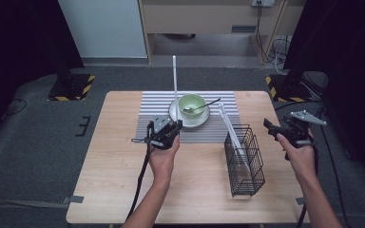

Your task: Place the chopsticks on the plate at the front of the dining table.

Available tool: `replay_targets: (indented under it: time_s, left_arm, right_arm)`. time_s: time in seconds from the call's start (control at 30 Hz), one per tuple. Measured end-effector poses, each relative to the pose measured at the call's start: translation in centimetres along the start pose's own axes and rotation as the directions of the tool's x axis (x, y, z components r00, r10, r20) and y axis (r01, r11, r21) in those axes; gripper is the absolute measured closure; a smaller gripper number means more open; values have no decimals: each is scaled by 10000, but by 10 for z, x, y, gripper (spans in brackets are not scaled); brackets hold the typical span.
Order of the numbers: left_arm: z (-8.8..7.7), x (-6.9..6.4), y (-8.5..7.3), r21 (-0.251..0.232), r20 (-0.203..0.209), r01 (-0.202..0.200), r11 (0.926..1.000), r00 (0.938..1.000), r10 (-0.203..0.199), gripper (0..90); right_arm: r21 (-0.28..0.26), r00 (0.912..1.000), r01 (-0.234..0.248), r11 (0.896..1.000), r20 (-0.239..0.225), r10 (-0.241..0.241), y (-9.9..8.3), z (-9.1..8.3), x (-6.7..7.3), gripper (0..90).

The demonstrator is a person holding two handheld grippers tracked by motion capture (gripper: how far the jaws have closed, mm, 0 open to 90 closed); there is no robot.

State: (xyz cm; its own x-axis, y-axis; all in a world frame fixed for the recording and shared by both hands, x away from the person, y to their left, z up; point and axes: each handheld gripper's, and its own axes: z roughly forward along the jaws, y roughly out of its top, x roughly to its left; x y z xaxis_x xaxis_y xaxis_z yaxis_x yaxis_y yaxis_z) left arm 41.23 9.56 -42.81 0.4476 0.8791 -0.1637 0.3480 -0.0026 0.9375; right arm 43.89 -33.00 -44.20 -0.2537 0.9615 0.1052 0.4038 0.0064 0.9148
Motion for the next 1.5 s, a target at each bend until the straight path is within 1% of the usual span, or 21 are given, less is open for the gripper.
replay_targets:
  time_s: [0.23,0.3,0.37,0.47,0.53,0.7,0.87,0.97,1.07,1.17,1.23,1.4,1.5]
  left_arm:
    - [0,-2,5,-41,-99,-45,10000,9999,44,863]
    - [1,-2,5,13,-179,-185,9998,9997,185,863]
    - [2,-1,6,-6,-207,-154,9999,9997,154,863]
    - [4,0,8,-41,-297,-153,9999,9994,152,863]
    - [4,1,9,-73,-358,-153,9999,9992,150,863]
    - [3,0,13,-186,-476,-163,9997,9987,154,863]
    - [3,0,13,-197,-552,-165,9997,9984,154,863]
    - [5,-1,12,-197,-580,-125,9997,9983,114,864]
    - [7,-1,12,-163,-663,-83,9998,9978,72,864]
    - [11,-1,10,-105,-776,-50,9999,9970,42,864]
    - [14,-2,9,-57,-904,-134,9999,9958,128,864]
    - [21,-4,5,42,-1143,-159,9999,9933,163,863]
    - [25,-4,3,94,-1235,-75,9999,9923,86,864]
  right_arm:
    - [570,9998,28,9984,213,-40,-34,7,0,151]
    - [747,9994,29,9972,353,-56,-42,10,0,150]
    - [973,9977,146,9951,639,-209,-49,12,0,149]
    - [1208,9969,84,9926,766,-178,-58,15,1,146]
    - [1447,9961,119,9894,852,-245,-61,16,2,141]
    - [1548,9949,57,9879,986,-212,-71,16,3,141]
    - [1831,9918,119,9830,1230,-349,-82,17,5,142]
    - [2021,9916,108,9793,1242,-366,-87,19,7,140]
    - [2071,9917,117,9782,1226,-378,-90,20,8,142]
    - [2133,9918,152,9769,1205,-418,-92,20,9,142]
    - [2190,9918,195,9755,1191,-465,-93,20,9,142]
    - [2283,9916,202,9734,1197,-486,-96,20,10,141]
    - [2389,9915,225,9708,1188,-522,-99,21,10,140]
